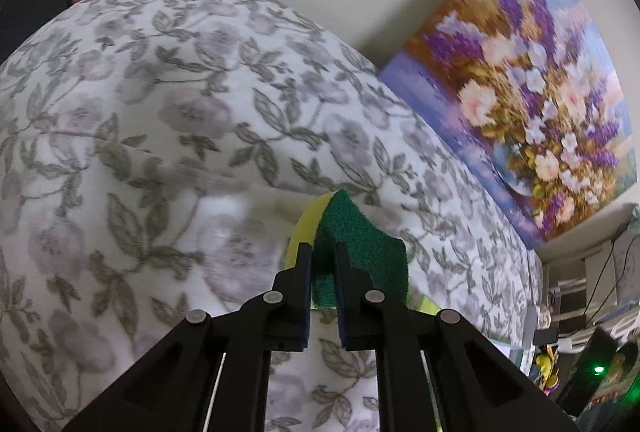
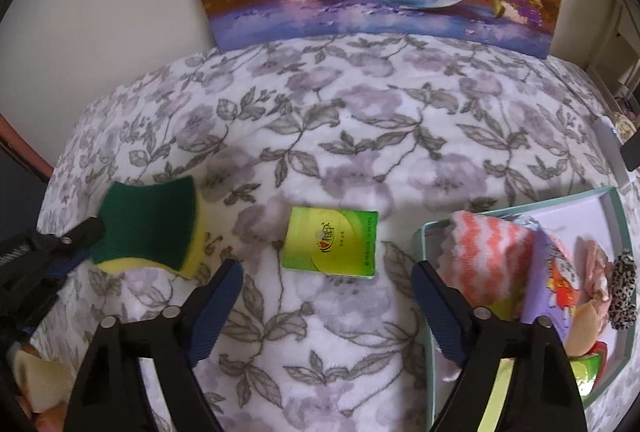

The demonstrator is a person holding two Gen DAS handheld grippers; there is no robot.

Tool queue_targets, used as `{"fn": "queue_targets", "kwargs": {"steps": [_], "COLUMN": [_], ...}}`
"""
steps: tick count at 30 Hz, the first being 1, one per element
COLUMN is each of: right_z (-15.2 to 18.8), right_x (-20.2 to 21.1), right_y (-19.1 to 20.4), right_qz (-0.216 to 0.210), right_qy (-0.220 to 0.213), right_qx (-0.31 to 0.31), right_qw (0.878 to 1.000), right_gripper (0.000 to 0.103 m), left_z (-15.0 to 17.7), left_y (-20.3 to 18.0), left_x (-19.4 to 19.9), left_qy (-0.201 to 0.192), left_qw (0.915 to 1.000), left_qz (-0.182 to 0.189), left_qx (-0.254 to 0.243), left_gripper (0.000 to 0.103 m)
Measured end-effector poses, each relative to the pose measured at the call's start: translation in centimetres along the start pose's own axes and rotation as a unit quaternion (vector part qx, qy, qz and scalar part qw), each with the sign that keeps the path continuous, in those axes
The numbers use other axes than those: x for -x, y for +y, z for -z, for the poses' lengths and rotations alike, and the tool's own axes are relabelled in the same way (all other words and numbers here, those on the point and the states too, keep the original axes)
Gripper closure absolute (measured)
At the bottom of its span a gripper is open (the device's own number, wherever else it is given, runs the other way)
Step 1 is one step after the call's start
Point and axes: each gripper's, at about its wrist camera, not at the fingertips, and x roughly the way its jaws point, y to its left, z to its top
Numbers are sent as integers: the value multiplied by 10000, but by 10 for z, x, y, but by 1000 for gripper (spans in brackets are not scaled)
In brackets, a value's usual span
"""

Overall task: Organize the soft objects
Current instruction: 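Grasp the green-yellow sponge with the left tool while the right tool grasps the green tissue packet, then carry the sponge and tissue packet into the tray and open both tools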

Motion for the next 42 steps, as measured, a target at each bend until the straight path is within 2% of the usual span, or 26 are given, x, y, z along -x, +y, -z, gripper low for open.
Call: {"fn": "queue_targets", "kwargs": {"steps": [5, 10, 23, 28, 32, 42], "right_z": [2, 4, 6, 7, 6, 4], "right_x": [-18, -30, -53, -59, -59, -57], "right_y": [0, 0, 2, 1, 0, -4], "right_qz": [120, 199, 381, 381, 424, 367], "right_qy": [109, 152, 256, 289, 277, 304], "right_qx": [-38, -56, -93, -132, -133, -190], "right_qw": [9999, 9997, 9989, 9988, 9986, 9987], "right_gripper": [17, 17, 19, 25, 35, 37], "left_z": [-4, -4, -4, -4, -4, -3], "left_y": [10, 16, 16, 15, 16, 10], "left_x": [4, -3, -8, -10, -13, -15], "left_qy": [-84, 12, 43, 33, 64, 75], "left_qw": [9999, 9997, 9997, 9996, 9996, 9997], "left_qz": [-87, -56, -89, -123, -139, -183], "left_qx": [121, 228, 245, 237, 219, 149], "left_gripper": [93, 93, 93, 93, 93, 93]}}
